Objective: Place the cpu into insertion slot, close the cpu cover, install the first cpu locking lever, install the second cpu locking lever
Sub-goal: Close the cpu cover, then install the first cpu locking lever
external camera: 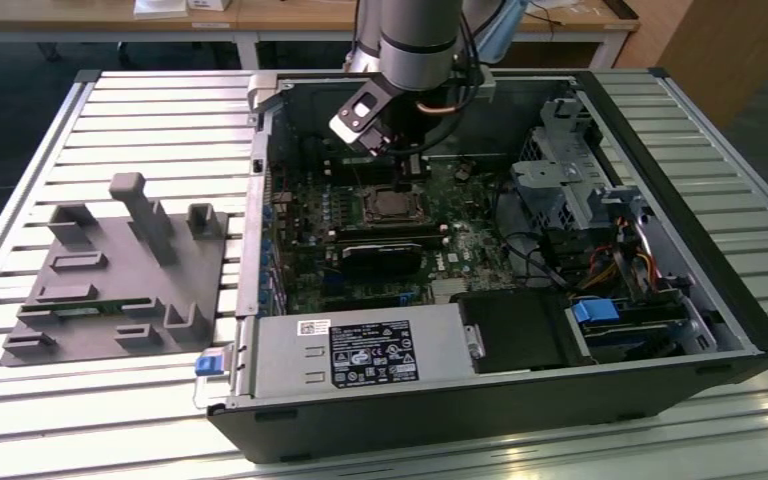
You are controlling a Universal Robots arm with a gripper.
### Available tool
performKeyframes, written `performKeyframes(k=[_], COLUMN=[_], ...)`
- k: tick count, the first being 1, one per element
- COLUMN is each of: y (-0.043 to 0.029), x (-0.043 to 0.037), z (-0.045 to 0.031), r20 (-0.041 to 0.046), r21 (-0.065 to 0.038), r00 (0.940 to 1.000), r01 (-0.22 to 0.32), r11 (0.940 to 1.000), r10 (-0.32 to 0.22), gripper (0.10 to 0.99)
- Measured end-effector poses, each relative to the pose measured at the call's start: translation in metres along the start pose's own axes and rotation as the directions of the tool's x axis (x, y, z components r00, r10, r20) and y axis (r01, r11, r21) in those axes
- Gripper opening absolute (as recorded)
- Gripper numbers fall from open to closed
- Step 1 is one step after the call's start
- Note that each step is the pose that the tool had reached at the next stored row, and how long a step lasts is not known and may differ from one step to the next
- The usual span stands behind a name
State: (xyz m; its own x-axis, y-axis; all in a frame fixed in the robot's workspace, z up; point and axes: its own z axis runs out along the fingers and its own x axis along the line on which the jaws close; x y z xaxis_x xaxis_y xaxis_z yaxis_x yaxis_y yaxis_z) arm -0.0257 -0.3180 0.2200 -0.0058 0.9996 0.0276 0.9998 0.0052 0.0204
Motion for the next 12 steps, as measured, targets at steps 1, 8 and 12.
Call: performKeyframes(k=[1,8,12], y=[-0.0013,-0.0082,-0.0101], x=[0.0,0.0001,0.0001], z=[0.0,-0.0001,-0.0002], r20=[0.0,0.0,0.0001], r21=[0.0,0.0,0.0], r00=[1.0,1.0,1.0], r01=[0.0,0.0,0.0], r11=[1.0,1.0,1.0], r10=[0.0,0.0,0.0], gripper=[0.114,0.114,0.114])
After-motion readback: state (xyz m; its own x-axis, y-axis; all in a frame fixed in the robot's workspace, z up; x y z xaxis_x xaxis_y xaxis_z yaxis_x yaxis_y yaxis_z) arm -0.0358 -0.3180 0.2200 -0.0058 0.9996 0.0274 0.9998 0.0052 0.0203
